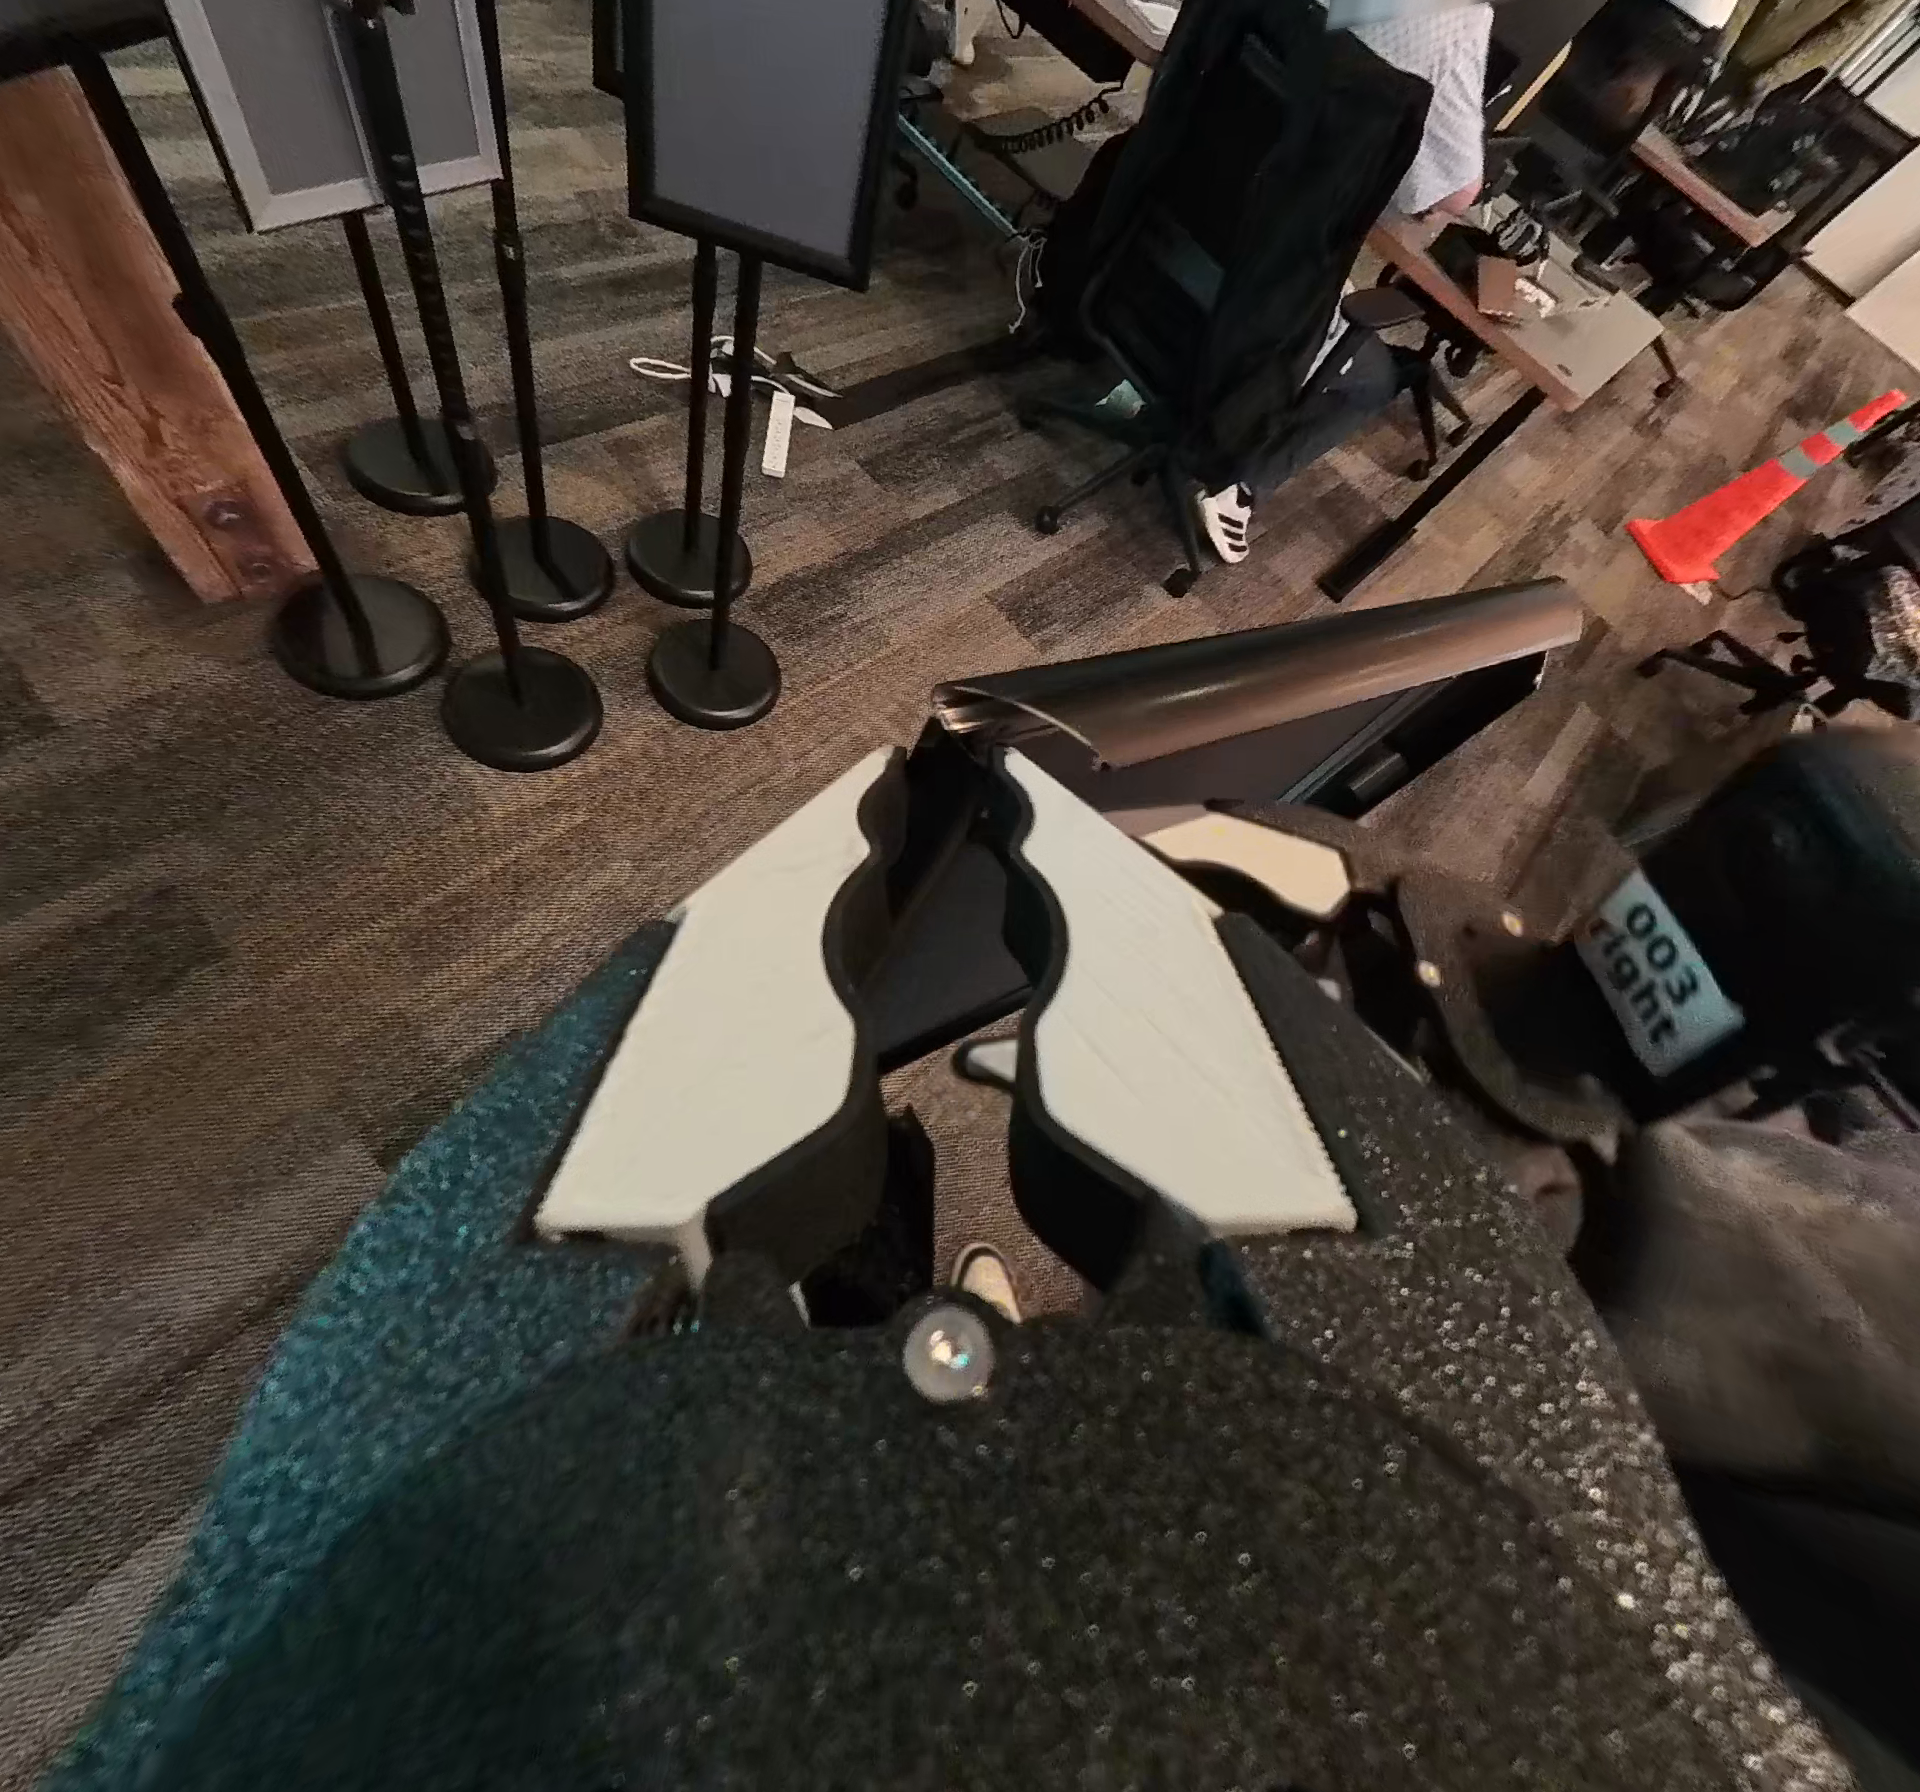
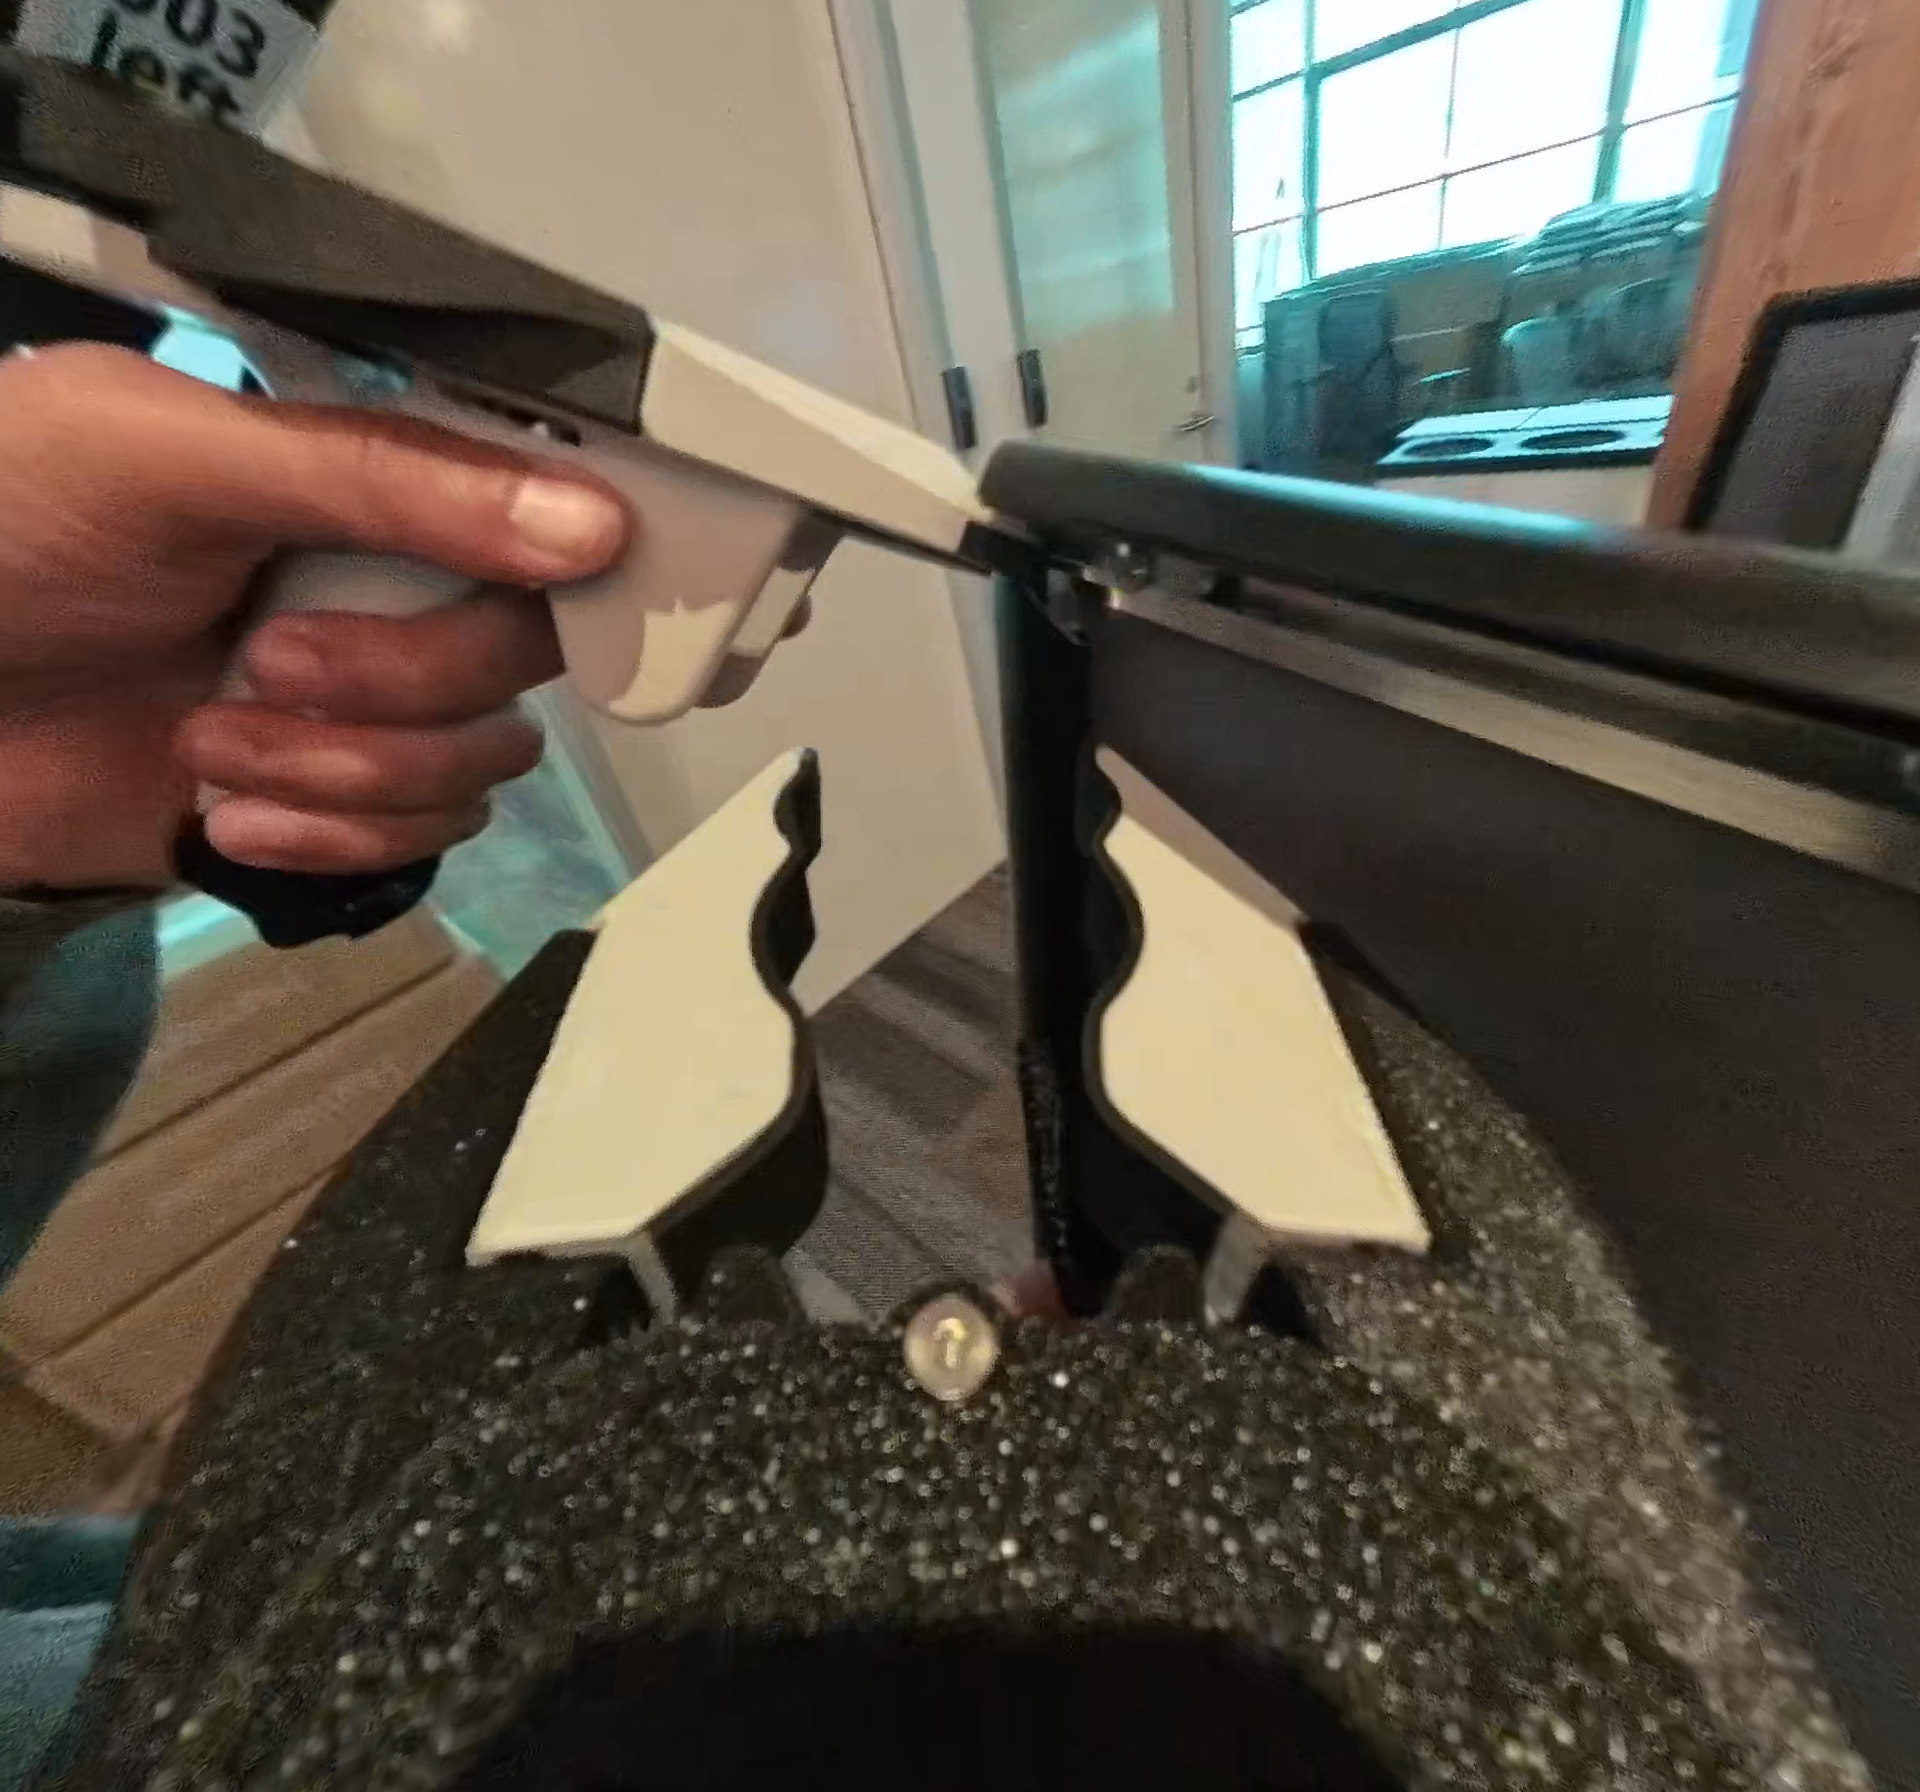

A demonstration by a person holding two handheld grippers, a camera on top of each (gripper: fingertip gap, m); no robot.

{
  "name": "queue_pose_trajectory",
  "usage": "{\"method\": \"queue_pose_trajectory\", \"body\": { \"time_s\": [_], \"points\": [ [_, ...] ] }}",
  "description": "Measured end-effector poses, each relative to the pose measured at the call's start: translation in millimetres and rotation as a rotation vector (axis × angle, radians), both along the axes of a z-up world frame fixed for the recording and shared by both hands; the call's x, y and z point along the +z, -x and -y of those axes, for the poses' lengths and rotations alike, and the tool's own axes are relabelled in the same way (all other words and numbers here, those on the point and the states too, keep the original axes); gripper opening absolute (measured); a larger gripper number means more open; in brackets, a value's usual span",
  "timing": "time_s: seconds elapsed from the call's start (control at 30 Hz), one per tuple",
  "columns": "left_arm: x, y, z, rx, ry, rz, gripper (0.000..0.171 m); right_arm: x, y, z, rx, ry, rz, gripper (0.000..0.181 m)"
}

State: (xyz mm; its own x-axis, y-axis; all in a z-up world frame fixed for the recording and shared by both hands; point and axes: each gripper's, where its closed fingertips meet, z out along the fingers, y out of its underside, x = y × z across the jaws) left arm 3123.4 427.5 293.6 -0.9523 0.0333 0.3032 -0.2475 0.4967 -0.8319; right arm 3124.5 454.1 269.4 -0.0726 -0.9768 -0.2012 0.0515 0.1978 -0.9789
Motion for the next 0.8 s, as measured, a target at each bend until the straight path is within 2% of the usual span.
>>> {"method": "queue_pose_trajectory", "body": {
  "time_s": [0.17, 0.3, 0.47, 0.8],
  "points": [
    [0, 2, -2, -0.031, -0.006, 0.021, 0.014, 0, 5, 7, 0.134, -0.089, 0.023, 0.026],
    [0, 2, -2, -0.052, -0.018, 0.031, 0.014, -2, 4, 12, 0.172, -0.048, -0.004, 0.011],
    [0, 2, -3, -0.089, -0.035, 0.026, 0.014, -3, 2, 16, 0.178, 0.016, 0.015, 0.000],
    [-1, 2, -7, -0.151, -0.074, 0.018, 0.015, -2, 4, 9, 0.253, 0.067, 0.062, 0.000]
  ]
}}
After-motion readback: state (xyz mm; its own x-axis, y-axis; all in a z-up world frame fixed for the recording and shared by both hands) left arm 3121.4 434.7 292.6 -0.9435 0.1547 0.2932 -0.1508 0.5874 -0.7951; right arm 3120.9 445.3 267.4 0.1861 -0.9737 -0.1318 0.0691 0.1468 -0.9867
